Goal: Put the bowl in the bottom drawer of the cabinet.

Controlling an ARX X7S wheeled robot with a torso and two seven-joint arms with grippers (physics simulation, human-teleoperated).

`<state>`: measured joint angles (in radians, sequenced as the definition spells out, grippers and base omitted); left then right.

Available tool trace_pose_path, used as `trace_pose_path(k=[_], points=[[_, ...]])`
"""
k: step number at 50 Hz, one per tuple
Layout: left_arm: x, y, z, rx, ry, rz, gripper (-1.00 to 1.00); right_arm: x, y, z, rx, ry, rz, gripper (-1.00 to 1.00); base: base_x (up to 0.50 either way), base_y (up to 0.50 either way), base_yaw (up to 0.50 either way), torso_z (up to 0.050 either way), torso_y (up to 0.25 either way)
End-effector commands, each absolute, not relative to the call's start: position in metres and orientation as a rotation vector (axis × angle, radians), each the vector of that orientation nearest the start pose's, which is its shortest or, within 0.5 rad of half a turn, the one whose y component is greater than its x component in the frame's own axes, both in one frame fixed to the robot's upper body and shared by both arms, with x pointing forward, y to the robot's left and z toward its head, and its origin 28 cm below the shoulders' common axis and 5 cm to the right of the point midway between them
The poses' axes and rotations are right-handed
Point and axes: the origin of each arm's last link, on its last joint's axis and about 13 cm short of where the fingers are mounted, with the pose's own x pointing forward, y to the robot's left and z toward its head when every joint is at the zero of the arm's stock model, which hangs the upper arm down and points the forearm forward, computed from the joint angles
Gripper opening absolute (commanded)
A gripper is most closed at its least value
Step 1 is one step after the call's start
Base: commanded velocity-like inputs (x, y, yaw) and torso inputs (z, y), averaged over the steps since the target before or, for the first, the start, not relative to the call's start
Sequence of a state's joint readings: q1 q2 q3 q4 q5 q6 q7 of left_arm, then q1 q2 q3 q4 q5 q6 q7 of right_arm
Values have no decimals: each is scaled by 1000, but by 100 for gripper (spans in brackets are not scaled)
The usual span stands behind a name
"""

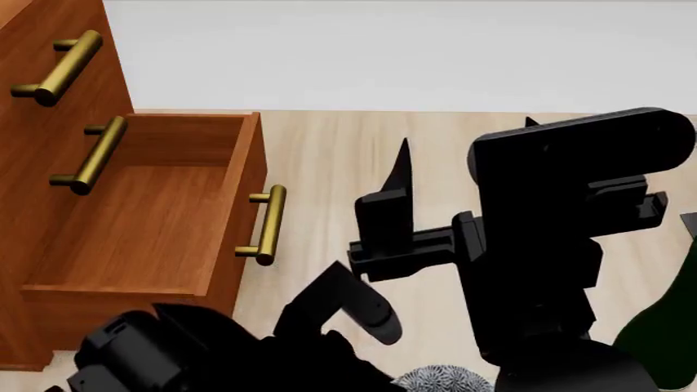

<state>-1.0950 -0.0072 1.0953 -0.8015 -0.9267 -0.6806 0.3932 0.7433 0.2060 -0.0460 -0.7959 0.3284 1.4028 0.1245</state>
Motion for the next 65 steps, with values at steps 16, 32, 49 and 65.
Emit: trace_pose_path(k=[16,32,49,65], points=[[348,110,94,52,737,-996,-100,239,-107,234,-136,-97,107,100,0,0,0,0,0],[337,119,106,41,694,-971,-100,238,-110,237,-131,-111,91,100,0,0,0,0,0],[332,127,116,21,656,-948,-100,236,-111,241,-133,-124,78,100,0,0,0,0,0],[328,138,131,3,600,-909,-100,236,-112,243,-131,-127,71,100,0,0,0,0,0]])
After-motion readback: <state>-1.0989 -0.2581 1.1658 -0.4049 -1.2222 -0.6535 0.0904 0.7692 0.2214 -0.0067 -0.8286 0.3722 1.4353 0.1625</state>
